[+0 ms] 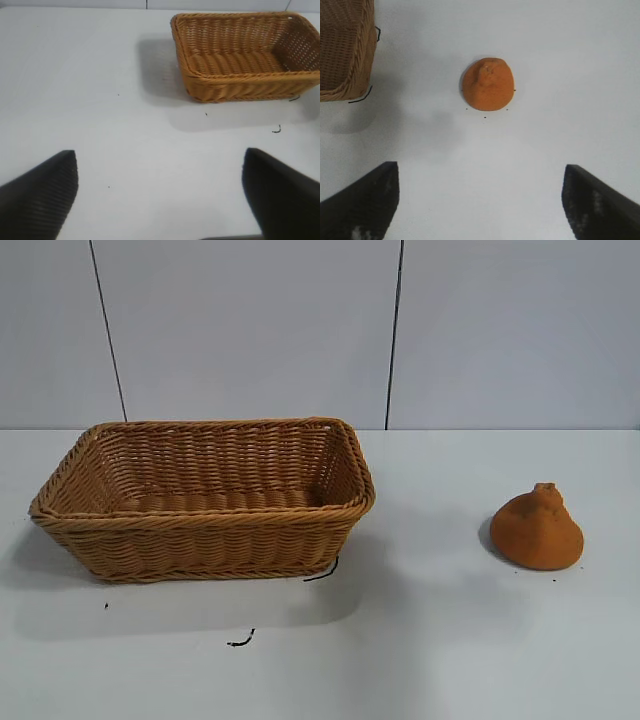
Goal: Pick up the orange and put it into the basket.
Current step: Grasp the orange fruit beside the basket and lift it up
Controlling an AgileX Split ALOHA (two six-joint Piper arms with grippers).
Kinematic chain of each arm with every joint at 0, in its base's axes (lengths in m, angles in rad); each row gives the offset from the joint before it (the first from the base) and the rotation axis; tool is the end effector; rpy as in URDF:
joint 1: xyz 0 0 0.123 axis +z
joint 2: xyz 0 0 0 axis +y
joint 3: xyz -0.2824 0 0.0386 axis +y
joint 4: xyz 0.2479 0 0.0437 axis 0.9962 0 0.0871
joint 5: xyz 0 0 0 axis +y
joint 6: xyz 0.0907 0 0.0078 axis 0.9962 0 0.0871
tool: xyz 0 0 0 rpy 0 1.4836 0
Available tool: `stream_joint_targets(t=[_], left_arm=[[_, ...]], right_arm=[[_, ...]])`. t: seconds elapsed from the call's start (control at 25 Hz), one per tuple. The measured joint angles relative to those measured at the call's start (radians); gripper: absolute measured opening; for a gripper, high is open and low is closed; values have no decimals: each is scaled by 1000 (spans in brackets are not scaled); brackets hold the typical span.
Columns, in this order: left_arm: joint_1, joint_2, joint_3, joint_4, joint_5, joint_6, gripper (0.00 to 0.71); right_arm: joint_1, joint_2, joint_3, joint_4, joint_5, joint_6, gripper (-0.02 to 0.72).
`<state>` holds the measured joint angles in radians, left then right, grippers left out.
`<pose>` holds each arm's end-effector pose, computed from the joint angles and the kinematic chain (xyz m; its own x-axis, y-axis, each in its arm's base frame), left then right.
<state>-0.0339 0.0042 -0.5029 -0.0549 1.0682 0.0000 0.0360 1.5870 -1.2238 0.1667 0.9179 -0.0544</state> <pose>-0.0051 -0.0042 0.2775 -0.4649 -0.0107 -0.8853 0.0642 0.9969 -0.0457 0.3234 0.0237 0.2738 -0.9297 0.0136 -0.3681 -0.0409 0.9893 0.1398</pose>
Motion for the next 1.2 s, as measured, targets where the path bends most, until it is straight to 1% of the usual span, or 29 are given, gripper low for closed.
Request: stream_joint_targets(t=[0.2, 0.36, 0.52, 0.68, 0.72, 0.76, 0.8, 0.88, 0.96, 1.08, 1.2], left_arm=[[0, 0, 0, 0, 0, 0, 639], [0, 0, 0, 0, 0, 0, 639], [0, 0, 0, 0, 0, 0, 639], [0, 0, 0, 0, 0, 0, 639], [0, 0, 0, 0, 0, 0, 639], [0, 0, 0, 0, 0, 0, 639], [0, 0, 0, 0, 0, 0, 639], [0, 0, 0, 0, 0, 0, 639], [0, 0, 0, 0, 0, 0, 639], [0, 0, 0, 0, 0, 0, 639], [0, 0, 0, 0, 0, 0, 639]], right_arm=[[0, 265, -108, 1, -48, 0, 634], [0, 431, -177, 2, -59, 7, 634], [0, 531, -203, 2, -65, 16, 634], [0, 568, -204, 1, -83, 18, 624], [0, 568, -204, 1, -83, 18, 588], [0, 568, -205, 1, -84, 18, 532], [0, 568, -206, 1, -84, 18, 438], [0, 561, -207, -1, -80, 18, 214], [0, 533, -208, -2, -69, 13, 64], [0, 472, -209, -4, -58, 2, 66], [0, 408, -258, -1, -36, 0, 66]])
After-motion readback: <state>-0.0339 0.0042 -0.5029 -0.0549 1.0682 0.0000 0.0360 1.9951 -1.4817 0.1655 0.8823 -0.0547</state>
